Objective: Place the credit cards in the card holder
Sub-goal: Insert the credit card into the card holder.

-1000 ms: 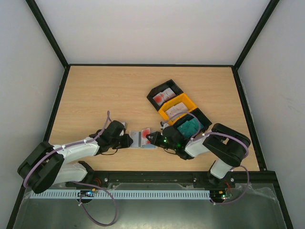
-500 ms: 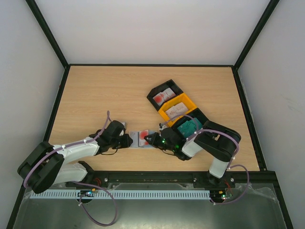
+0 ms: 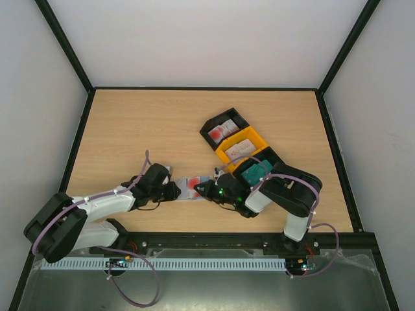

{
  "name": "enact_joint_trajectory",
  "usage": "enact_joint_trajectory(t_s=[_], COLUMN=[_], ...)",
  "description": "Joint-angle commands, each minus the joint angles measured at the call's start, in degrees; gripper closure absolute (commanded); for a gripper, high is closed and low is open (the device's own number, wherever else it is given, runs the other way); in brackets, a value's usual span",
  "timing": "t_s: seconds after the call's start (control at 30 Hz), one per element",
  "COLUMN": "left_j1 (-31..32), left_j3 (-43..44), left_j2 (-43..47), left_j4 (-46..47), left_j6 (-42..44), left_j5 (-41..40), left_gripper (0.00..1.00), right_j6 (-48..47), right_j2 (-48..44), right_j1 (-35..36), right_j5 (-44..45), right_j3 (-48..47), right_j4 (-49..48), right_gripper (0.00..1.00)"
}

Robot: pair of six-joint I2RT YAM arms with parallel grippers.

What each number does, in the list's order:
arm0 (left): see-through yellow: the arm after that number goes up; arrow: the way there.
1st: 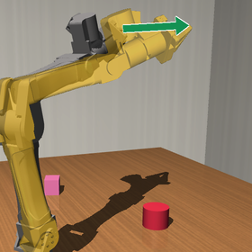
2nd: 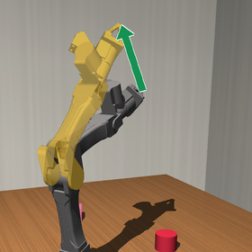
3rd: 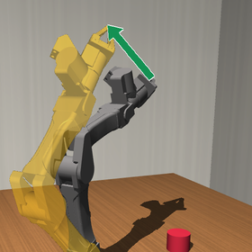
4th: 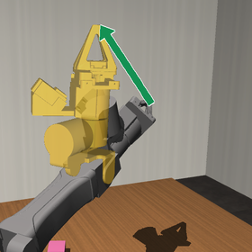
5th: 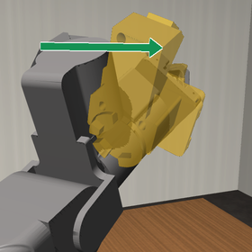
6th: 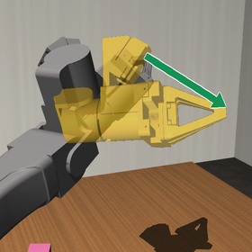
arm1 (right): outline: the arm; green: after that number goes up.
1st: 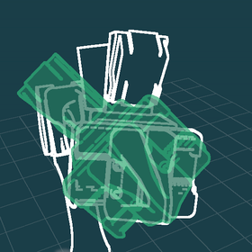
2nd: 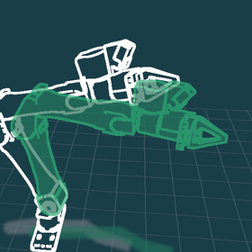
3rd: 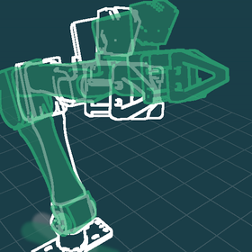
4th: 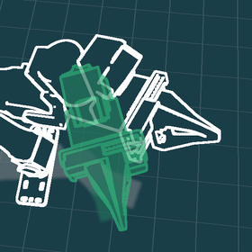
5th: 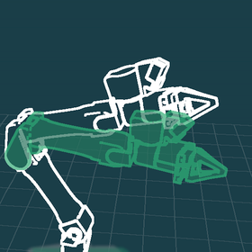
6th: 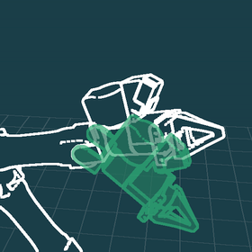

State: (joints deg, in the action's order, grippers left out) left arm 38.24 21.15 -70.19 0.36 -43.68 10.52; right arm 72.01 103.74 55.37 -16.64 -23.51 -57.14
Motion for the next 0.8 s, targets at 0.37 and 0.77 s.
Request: enact_joint_trajectory(t_s=[0.37,0.77], left_j1=[0.1,0.1], left_j3=[-1.1,-1.2], left_j2=[-0.7,0.0], left_j4=[-1.9,-1.9], left_j6=[0.5,0.4], left_j5=[-0.1,-0.1], left_gripper=[0.78,0.77], right_j6=[-1.4,-6.3], right_j2=[3.9,-1.2], right_j1=[1.9,1.9], right_j5=[-6.6,-4.2], right_j3=[-3.8,-6.3], right_j4=[3.8,15.2], right_gripper=[0.98,0.76])
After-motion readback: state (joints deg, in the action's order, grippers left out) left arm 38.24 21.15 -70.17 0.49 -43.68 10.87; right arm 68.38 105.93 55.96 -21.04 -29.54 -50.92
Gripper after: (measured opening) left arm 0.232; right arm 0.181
